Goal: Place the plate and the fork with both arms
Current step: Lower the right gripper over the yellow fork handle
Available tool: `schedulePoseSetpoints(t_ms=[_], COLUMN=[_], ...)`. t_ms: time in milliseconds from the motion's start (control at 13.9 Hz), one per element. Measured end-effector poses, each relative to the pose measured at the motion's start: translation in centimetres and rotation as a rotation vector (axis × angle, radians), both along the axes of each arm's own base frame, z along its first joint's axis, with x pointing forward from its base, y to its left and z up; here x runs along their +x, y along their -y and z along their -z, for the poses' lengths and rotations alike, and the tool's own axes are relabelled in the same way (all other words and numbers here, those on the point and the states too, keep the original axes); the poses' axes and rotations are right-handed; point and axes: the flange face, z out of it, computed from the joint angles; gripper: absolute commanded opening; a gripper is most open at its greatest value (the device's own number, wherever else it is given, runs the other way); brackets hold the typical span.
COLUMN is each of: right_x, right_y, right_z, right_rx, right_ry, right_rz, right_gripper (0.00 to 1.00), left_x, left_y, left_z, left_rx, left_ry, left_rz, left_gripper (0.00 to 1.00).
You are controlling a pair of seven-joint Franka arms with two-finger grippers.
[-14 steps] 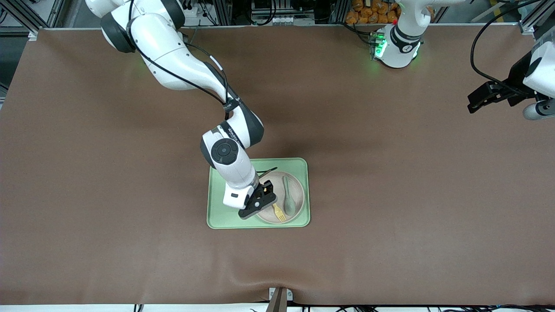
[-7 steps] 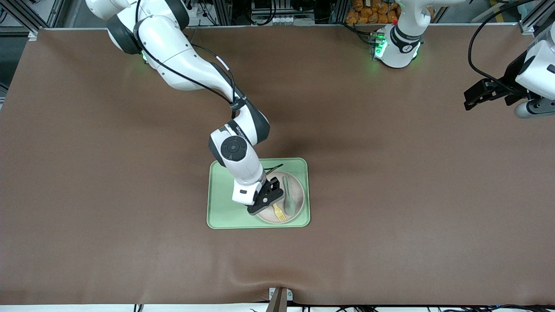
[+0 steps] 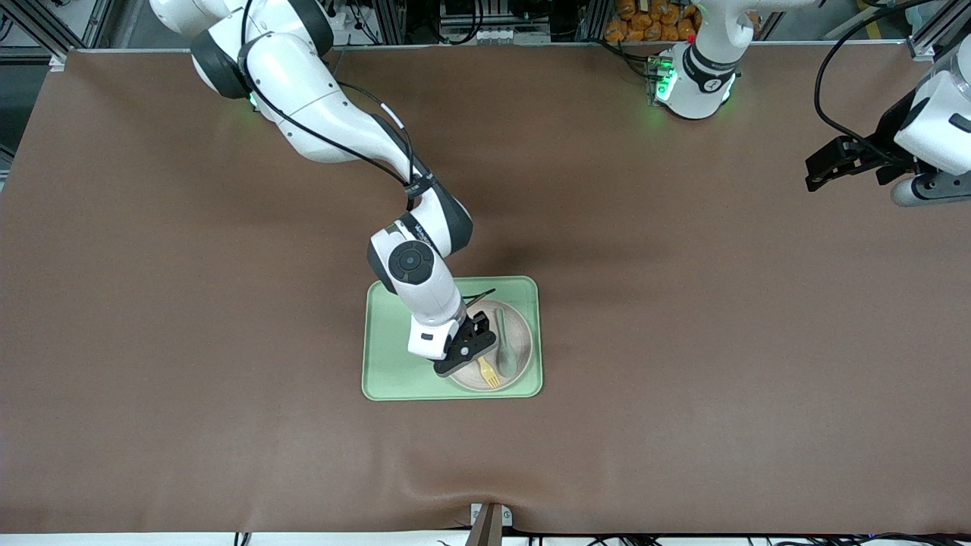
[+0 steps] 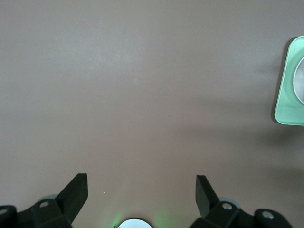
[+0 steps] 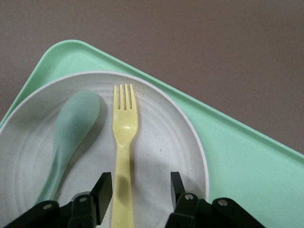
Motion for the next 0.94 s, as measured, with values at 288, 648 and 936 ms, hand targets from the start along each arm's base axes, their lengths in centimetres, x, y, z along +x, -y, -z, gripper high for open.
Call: schedulePoseSetpoints(t_ms=[288,648,936], right_x=[-0.3,-0.8,-1.1], right_y=[-0.4,-0.9,-1.3], right_z=[0.8,1.4,1.8], right_rx=[0.003,0.0,-0.009], right_ry=[0.006,0.002,0.009], right_rz=[-0.006,-0.015,-0.006], right_gripper=[0.58,0.51,0.36], left_x=[0.0,0.1,0.1], left_y=[0.0,0.0,-0.1], left_z=[0.0,-0.1,-0.1], left_rx=[0.0,-0.001,-0.001], left_ry=[0.002,0.01,0.01], left_rz=[0.0,0.0,-0.001], left_gripper=[1.0,1.0,1.0])
